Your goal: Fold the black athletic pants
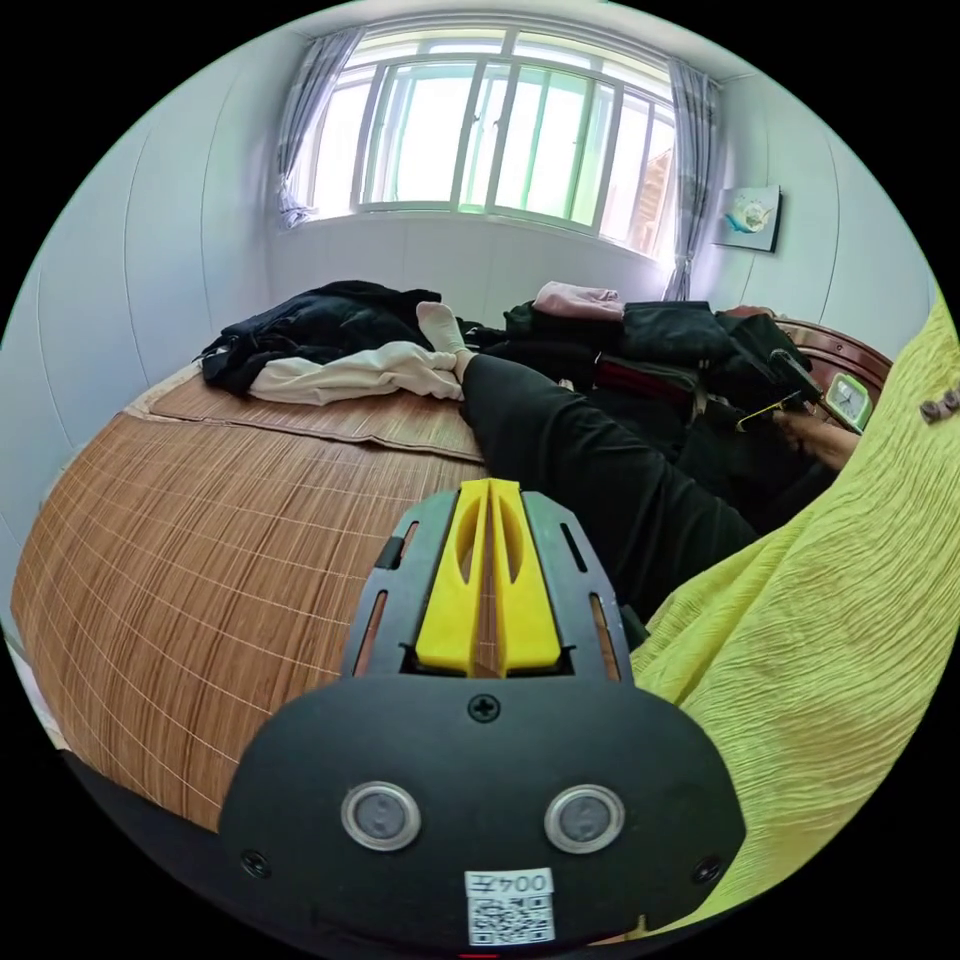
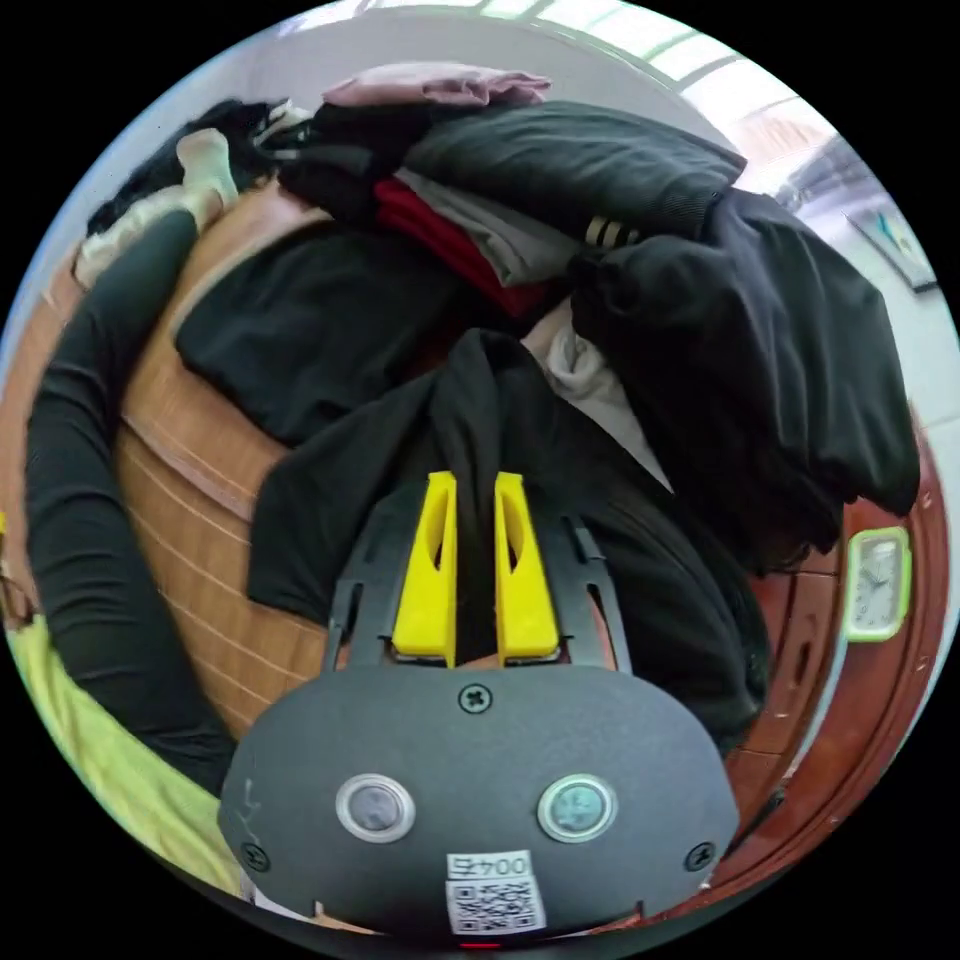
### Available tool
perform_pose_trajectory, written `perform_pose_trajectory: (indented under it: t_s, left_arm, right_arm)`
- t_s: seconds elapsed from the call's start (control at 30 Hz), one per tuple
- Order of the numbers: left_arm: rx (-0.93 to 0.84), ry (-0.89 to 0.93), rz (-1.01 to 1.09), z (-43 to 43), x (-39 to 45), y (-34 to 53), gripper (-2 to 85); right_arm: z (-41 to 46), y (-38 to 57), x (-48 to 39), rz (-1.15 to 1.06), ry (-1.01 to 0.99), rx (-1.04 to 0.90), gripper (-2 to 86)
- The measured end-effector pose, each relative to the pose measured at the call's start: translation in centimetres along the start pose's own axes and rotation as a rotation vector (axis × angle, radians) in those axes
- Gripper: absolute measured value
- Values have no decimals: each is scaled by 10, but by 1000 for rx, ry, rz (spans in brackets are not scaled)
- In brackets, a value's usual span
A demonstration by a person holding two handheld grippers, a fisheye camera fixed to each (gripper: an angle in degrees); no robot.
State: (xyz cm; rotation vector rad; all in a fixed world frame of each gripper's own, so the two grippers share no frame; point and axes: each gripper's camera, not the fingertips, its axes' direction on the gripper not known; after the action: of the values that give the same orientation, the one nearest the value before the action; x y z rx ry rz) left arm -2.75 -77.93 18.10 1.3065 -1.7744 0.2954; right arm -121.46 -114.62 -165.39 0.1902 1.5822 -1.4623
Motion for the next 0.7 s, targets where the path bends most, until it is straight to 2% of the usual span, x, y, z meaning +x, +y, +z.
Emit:
perform_pose_trajectory:
  t_s: [0.07, 0.1, 0.17, 0.2, 0.27, 0.4, 0.47, 0.57, 0.7]
  left_arm:
    - [19, 3, -11, -14, -2, 6, 9]
    - [27, 3, -13, -23, -3, 11, 10]
    - [37, 4, -11, -36, -5, 17, 11]
    - [49, 7, -10, -46, -6, 20, 13]
    - [72, 13, 2, -60, -6, 23, 17]
    - [143, -11, 68, -102, 2, 22, 51]
    - [167, -35, 98, -121, 8, 23, 87]
    - [187, -91, 128, -147, 18, 30, 129]
    - [179, -268, 148, -181, 20, 49, 143]
  right_arm:
    - [-58, 14, 28, 109, -265, 169, 50]
    - [-79, 21, 36, 119, -336, 266, 49]
    - [-165, 55, 65, 108, -556, 644, 49]
    - [-186, 64, 72, 97, -618, 742, 48]
    - [-263, 86, 99, 41, -851, 1069, 48]
    - [-366, 72, 100, -107, -1042, 1322, 49]
    - [-431, 49, 80, -251, -1208, 1459, 50]
    - [-515, 25, 40, -394, -1271, 1650, 50]
    - [-593, -14, -11, -461, -1425, 1720, 50]
